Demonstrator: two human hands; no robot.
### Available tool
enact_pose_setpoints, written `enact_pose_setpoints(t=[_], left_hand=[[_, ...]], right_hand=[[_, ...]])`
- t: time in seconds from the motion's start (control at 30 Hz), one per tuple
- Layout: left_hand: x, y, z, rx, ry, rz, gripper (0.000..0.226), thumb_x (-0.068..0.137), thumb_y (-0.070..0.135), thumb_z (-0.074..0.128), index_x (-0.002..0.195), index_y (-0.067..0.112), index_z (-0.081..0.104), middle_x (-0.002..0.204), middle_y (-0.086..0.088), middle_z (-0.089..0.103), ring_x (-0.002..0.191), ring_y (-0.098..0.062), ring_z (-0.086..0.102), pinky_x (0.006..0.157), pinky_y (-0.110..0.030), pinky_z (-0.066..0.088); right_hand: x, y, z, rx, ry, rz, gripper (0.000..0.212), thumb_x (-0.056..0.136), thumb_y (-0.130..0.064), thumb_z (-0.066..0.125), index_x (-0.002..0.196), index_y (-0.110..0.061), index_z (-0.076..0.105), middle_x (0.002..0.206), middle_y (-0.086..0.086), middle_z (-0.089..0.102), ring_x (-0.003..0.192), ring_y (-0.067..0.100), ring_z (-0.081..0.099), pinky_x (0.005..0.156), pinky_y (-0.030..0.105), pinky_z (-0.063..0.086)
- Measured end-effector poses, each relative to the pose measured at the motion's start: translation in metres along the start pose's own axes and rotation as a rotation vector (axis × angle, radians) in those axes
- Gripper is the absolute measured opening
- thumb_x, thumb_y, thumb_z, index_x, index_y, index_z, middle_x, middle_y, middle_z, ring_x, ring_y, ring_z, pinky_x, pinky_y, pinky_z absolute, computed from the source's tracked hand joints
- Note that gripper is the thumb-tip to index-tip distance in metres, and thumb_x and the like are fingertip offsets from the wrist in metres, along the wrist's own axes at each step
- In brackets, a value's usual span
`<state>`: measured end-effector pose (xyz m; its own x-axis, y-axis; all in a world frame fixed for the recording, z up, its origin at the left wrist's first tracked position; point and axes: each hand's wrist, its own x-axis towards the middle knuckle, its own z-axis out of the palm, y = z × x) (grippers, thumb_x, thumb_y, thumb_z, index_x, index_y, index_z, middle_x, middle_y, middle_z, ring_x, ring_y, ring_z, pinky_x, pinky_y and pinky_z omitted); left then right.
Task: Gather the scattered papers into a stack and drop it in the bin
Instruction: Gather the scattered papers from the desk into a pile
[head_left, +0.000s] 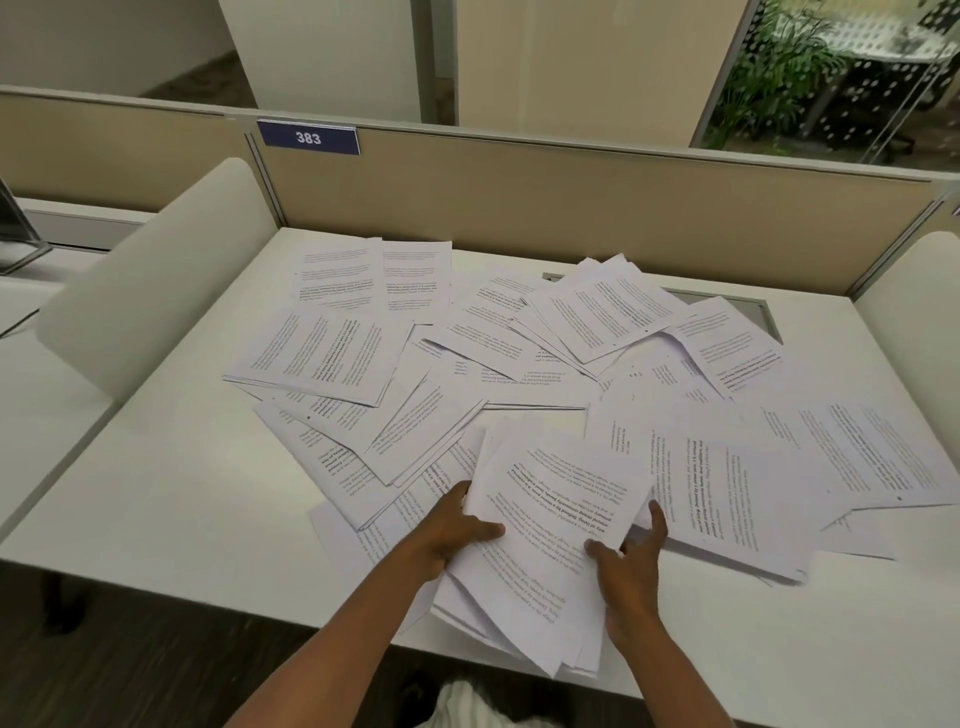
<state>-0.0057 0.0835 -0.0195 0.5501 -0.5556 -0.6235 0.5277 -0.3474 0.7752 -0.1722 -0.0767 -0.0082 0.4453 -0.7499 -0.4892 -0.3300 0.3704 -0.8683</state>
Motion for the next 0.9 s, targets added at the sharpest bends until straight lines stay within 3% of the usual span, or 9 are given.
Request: enact_pose_setpoints(t=[0.07, 0.17, 0.3, 0.4, 0.53, 0.63, 0.7, 0.77, 0.9], left_hand=[[-0.004, 0.005, -0.005, -0.048, -0.035, 0.0, 0.069, 0.078, 0.006, 0.086, 0.138, 0.014, 0.052, 0.122, -0.006, 0.071, 0.107, -0.024, 0.071, 0.08, -0.038, 0.063], [-0.01, 0.022, -0.019, -0.146, -0.116, 0.028, 0.059, 0.082, 0.006, 0.083, 0.135, 0.013, 0.058, 0.126, -0.014, 0.072, 0.11, -0.032, 0.072, 0.086, -0.045, 0.061], [-0.02, 0.048, -0.048, -0.406, -0.199, 0.045, 0.051, 0.086, 0.011, 0.076, 0.135, 0.013, 0.063, 0.134, -0.018, 0.067, 0.117, -0.037, 0.069, 0.09, -0.046, 0.059], [-0.029, 0.056, -0.065, -0.601, -0.189, 0.101, 0.053, 0.084, 0.029, 0.08, 0.131, 0.009, 0.068, 0.142, -0.017, 0.062, 0.127, -0.036, 0.063, 0.103, -0.048, 0.053], [-0.048, 0.041, -0.072, -0.869, -0.21, 0.189, 0.071, 0.091, 0.061, 0.062, 0.144, 0.015, 0.059, 0.151, -0.015, 0.054, 0.142, -0.038, 0.047, 0.123, -0.059, 0.025], [-0.069, 0.017, -0.058, -0.809, -0.089, 0.193, 0.077, 0.072, 0.069, 0.077, 0.132, 0.022, 0.069, 0.135, -0.015, 0.067, 0.121, -0.036, 0.066, 0.108, -0.057, 0.047], [-0.083, 0.003, -0.042, -0.629, -0.031, 0.179, 0.071, 0.063, 0.066, 0.086, 0.124, 0.031, 0.074, 0.128, -0.008, 0.073, 0.112, -0.028, 0.072, 0.095, -0.049, 0.058], [-0.094, -0.005, -0.03, -0.447, 0.044, 0.204, 0.057, 0.073, 0.05, 0.086, 0.126, 0.038, 0.07, 0.13, 0.0, 0.072, 0.115, -0.024, 0.072, 0.092, -0.046, 0.06], [-0.095, -0.006, -0.046, -0.32, 0.276, 0.158, 0.046, 0.095, 0.01, 0.069, 0.134, 0.03, 0.056, 0.136, -0.001, 0.067, 0.114, -0.025, 0.066, 0.089, -0.043, 0.059]], right_hand=[[-0.007, -0.001, 0.001, 0.027, -0.088, -0.048, 0.09, 0.09, 0.009, 0.065, 0.145, -0.051, 0.029, 0.14, -0.009, 0.052, 0.124, 0.023, 0.057, 0.103, 0.057, 0.05], [-0.013, -0.007, 0.004, 0.224, -0.213, 0.048, 0.062, 0.09, 0.013, 0.061, 0.134, -0.03, 0.053, 0.138, 0.001, 0.059, 0.12, 0.031, 0.061, 0.097, 0.056, 0.055], [-0.022, -0.016, 0.018, 0.33, -0.28, 0.147, 0.036, 0.092, 0.012, 0.058, 0.118, -0.011, 0.069, 0.131, 0.011, 0.067, 0.115, 0.039, 0.064, 0.093, 0.05, 0.056], [-0.026, -0.017, 0.031, 0.569, -0.326, 0.263, 0.036, 0.092, 0.014, 0.057, 0.123, 0.0, 0.067, 0.131, 0.015, 0.069, 0.122, 0.042, 0.062, 0.107, 0.06, 0.046], [-0.031, -0.016, 0.047, 0.762, -0.32, 0.304, 0.043, 0.089, 0.014, 0.06, 0.13, 0.0, 0.064, 0.134, 0.016, 0.067, 0.127, 0.039, 0.06, 0.114, 0.06, 0.038], [-0.037, -0.012, 0.066, 0.796, -0.273, 0.258, 0.048, 0.088, 0.013, 0.062, 0.132, -0.007, 0.064, 0.135, 0.012, 0.067, 0.125, 0.035, 0.062, 0.112, 0.059, 0.041], [-0.045, -0.008, 0.079, 0.78, -0.265, 0.211, 0.054, 0.089, 0.011, 0.064, 0.136, -0.015, 0.061, 0.135, 0.009, 0.068, 0.121, 0.032, 0.066, 0.107, 0.06, 0.046], [-0.056, -0.003, 0.091, 0.699, -0.277, 0.215, 0.051, 0.089, 0.006, 0.067, 0.131, -0.023, 0.062, 0.131, 0.008, 0.07, 0.118, 0.032, 0.068, 0.101, 0.06, 0.052], [-0.074, 0.001, 0.097, 0.236, -0.419, 0.293, 0.041, 0.095, -0.016, 0.069, 0.13, -0.032, 0.056, 0.122, 0.012, 0.072, 0.102, 0.035, 0.074, 0.077, 0.047, 0.063]])
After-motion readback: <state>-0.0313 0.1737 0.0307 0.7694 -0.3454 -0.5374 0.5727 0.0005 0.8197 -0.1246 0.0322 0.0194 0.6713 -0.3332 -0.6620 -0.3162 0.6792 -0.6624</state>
